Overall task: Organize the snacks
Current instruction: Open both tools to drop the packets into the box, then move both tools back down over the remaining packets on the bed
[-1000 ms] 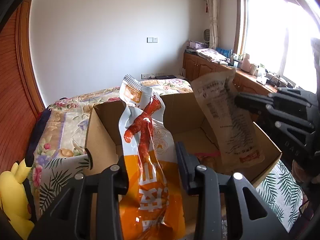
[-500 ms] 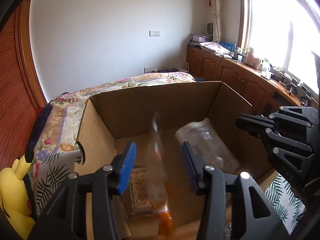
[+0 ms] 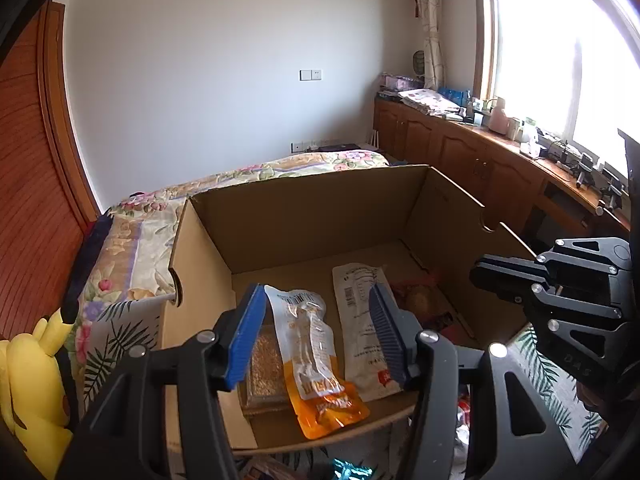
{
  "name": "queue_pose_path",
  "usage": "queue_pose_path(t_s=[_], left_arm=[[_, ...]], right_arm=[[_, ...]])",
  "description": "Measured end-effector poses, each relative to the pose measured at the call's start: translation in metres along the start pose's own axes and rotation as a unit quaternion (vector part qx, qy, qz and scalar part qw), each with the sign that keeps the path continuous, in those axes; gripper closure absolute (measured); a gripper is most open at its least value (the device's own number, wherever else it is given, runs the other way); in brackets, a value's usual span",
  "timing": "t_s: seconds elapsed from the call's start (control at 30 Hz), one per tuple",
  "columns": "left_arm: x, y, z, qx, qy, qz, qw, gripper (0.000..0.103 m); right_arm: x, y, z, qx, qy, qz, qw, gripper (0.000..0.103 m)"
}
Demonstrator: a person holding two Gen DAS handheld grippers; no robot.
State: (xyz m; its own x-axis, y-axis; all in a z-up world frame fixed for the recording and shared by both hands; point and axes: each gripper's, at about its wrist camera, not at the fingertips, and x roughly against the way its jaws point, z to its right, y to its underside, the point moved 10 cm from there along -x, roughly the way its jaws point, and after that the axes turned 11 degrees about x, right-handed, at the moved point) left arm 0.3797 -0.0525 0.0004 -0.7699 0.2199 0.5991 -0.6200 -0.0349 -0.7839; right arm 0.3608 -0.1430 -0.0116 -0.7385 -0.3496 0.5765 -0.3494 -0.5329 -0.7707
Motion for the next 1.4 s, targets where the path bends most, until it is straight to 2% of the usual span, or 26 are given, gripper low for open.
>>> queue_pose_path(t_s=[0.33, 0.43, 0.47, 0.53, 0.63, 0.7, 0.8, 0.87, 1.17, 1.4], left_arm=[[0.038, 0.014, 0.01, -0.01, 0.014, 0.01, 0.9998, 0.045], [0.051, 0.019, 0.011, -0.011, 0.017, 0.017, 0.9996, 0.038], [0.055, 0.02, 0.01, -0.011, 0.016, 0.021, 0.9996, 0.033], [0.065, 0.025, 0.008, -0.012, 0.017, 0.029, 0.9994, 0.032], [0.073, 0.032, 0.004, -0.01, 0.014, 0.033, 0.9993, 0.031], [0.076, 0.04, 0.0, -0.007, 0.016, 0.031, 0.9994, 0.025], [0.078, 0.055, -0.006, -0.009, 0.009, 0.031, 0.9995, 0.024], [0.077, 0.065, -0.01, -0.01, 0.005, 0.028, 0.9995, 0.024], [0.054, 0.116, -0.035, 0.006, -0.008, -0.012, 0.9999, 0.024], [0.039, 0.134, -0.056, 0.034, -0.023, -0.029, 0.9987, 0.024]], right_arm=[[0.043, 0.009, -0.016, -0.02, -0.012, 0.023, 0.999, 0.101], [0.054, 0.017, -0.02, -0.03, -0.016, 0.03, 0.999, 0.099], [0.058, 0.02, -0.022, -0.034, -0.017, 0.031, 0.999, 0.097], [0.066, 0.028, -0.025, -0.04, -0.02, 0.032, 0.998, 0.095], [0.074, 0.041, -0.028, -0.045, -0.016, 0.027, 0.998, 0.088], [0.076, 0.051, -0.028, -0.049, -0.011, 0.022, 0.998, 0.077], [0.076, 0.069, -0.029, -0.056, -0.009, 0.011, 0.998, 0.064], [0.07, 0.084, -0.029, -0.059, -0.007, -0.004, 0.998, 0.06], [0.038, 0.129, -0.034, -0.069, -0.03, -0.053, 0.996, 0.059], [0.024, 0.149, -0.03, -0.079, -0.017, -0.083, 0.993, 0.059]])
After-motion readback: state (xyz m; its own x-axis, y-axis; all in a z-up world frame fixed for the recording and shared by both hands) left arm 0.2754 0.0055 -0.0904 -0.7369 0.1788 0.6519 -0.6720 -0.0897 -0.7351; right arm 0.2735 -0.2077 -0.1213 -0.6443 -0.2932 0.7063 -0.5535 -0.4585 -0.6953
